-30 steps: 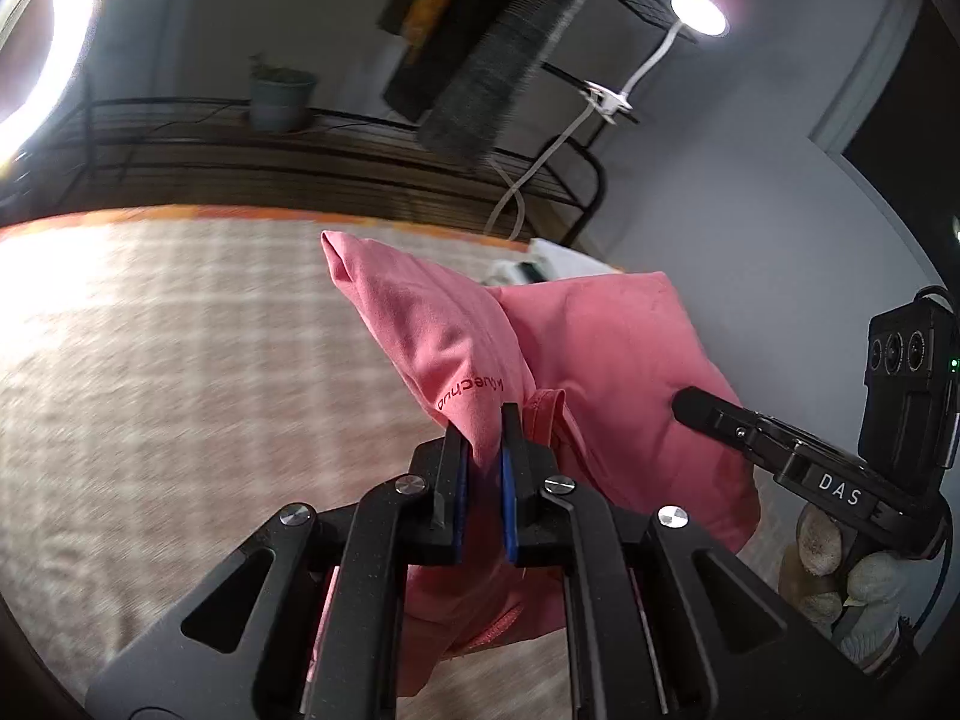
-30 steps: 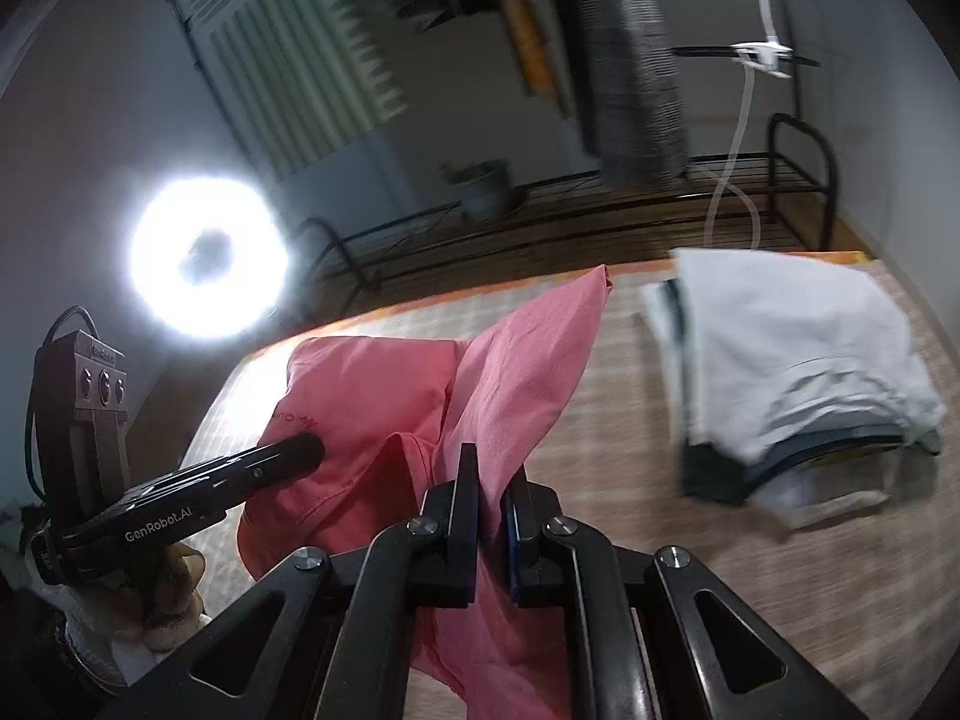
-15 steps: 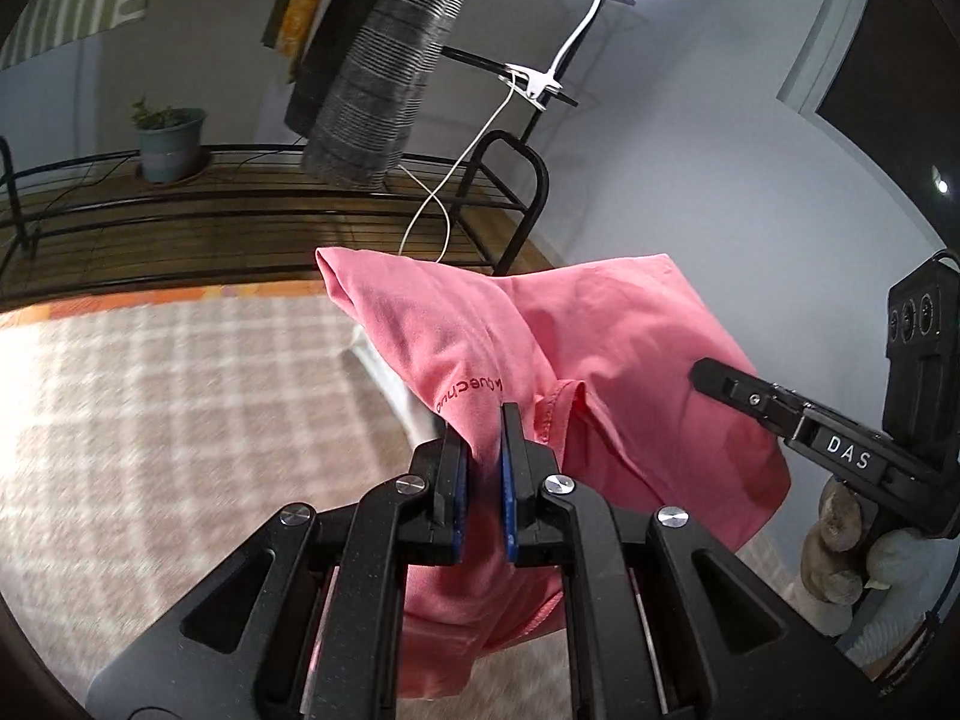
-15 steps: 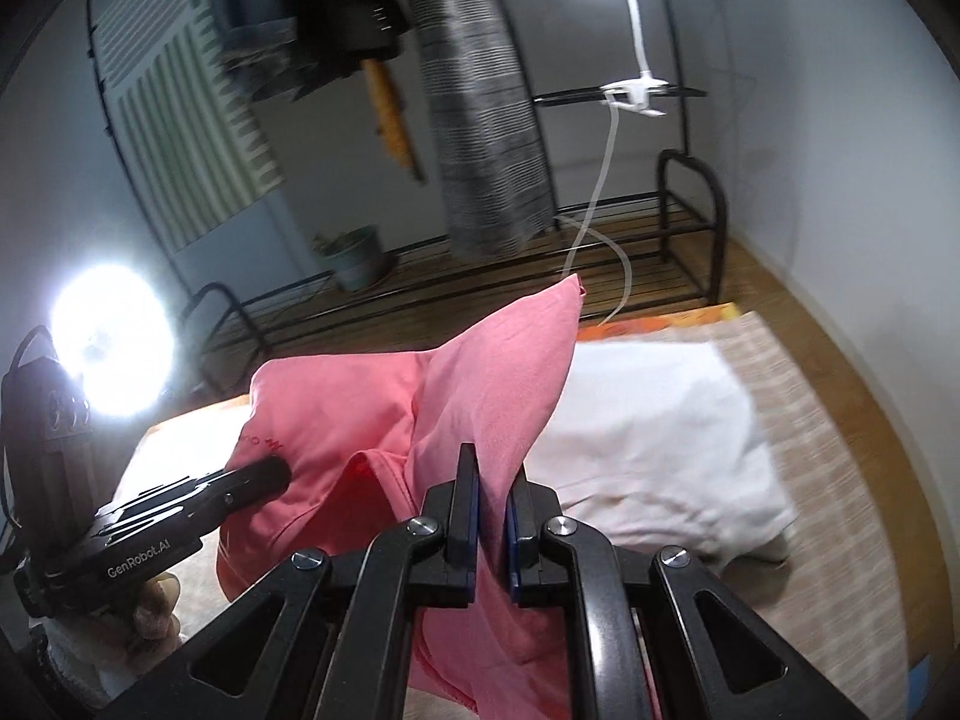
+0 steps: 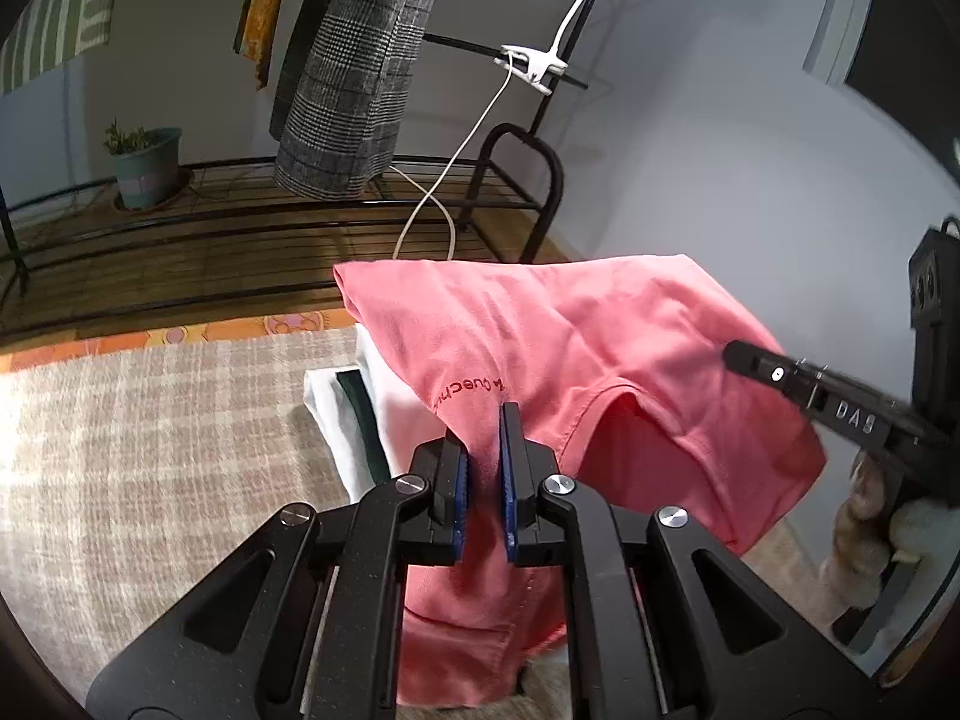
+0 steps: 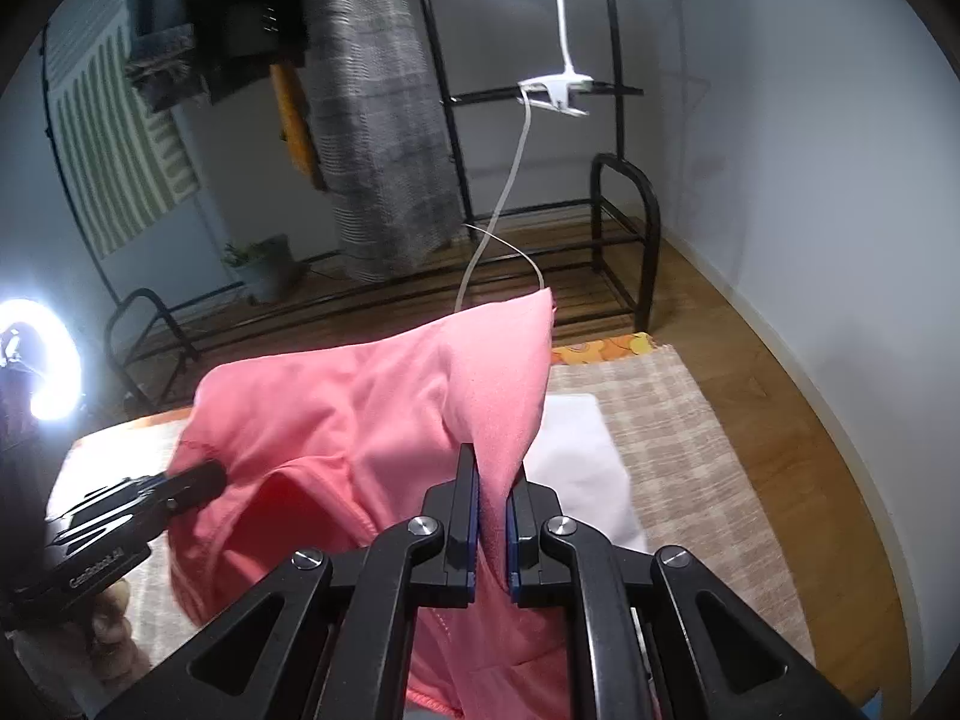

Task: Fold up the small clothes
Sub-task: 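Carry the folded shirt with both grippers onto the stack of clothes, then open both grippers and withdraw from the stacked shirt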

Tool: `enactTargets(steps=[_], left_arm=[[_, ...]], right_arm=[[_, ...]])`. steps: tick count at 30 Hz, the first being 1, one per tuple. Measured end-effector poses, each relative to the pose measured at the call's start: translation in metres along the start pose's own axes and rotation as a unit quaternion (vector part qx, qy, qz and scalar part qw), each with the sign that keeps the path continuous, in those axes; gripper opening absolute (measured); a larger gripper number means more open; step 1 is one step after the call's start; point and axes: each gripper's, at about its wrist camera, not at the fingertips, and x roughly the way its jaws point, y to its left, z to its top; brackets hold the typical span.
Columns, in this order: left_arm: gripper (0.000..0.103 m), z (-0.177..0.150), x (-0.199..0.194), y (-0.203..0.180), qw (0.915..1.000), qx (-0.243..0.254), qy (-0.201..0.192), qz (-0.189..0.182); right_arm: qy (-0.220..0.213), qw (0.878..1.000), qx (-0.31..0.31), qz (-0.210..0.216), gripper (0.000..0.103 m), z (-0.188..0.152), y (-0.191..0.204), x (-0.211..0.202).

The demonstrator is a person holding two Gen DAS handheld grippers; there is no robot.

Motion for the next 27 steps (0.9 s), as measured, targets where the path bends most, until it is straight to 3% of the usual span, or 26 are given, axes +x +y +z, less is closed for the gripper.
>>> enactTargets(steps=[3, 4, 6, 8, 10, 19, 27], left_arm=[[0.008, -0.002, 0.006, 0.001, 0.9996, 0.009, 0.006, 0.026], [0.013, -0.003, 0.007, 0.003, 0.9993, 0.010, 0.007, 0.034], [0.019, -0.005, 0.005, 0.006, 0.9986, 0.015, 0.005, 0.050], [0.023, -0.006, 0.003, 0.008, 0.9988, 0.015, 0.007, 0.046], [0.023, -0.008, -0.001, 0.010, 0.9987, 0.019, 0.009, 0.047], [0.023, -0.013, -0.042, 0.008, 0.9985, 0.030, -0.006, 0.045], [0.023, -0.018, -0.110, -0.008, 0.9965, 0.057, -0.041, 0.046]], right_arm=[[0.012, 1.000, 0.002, -0.014, 0.004, 0.000, -0.012, 0.017], [0.022, 0.999, 0.000, -0.027, 0.005, 0.000, -0.015, 0.025], [0.034, 0.998, -0.003, -0.047, 0.010, -0.002, -0.019, 0.033], [0.037, 0.997, -0.006, -0.069, 0.024, -0.005, -0.022, 0.036], [0.036, 0.997, -0.002, -0.071, 0.025, -0.006, -0.025, 0.033], [0.011, 0.998, 0.009, -0.066, 0.025, -0.004, -0.018, -0.003], [-0.019, 0.998, 0.009, -0.058, 0.024, 0.000, 0.008, -0.058]])
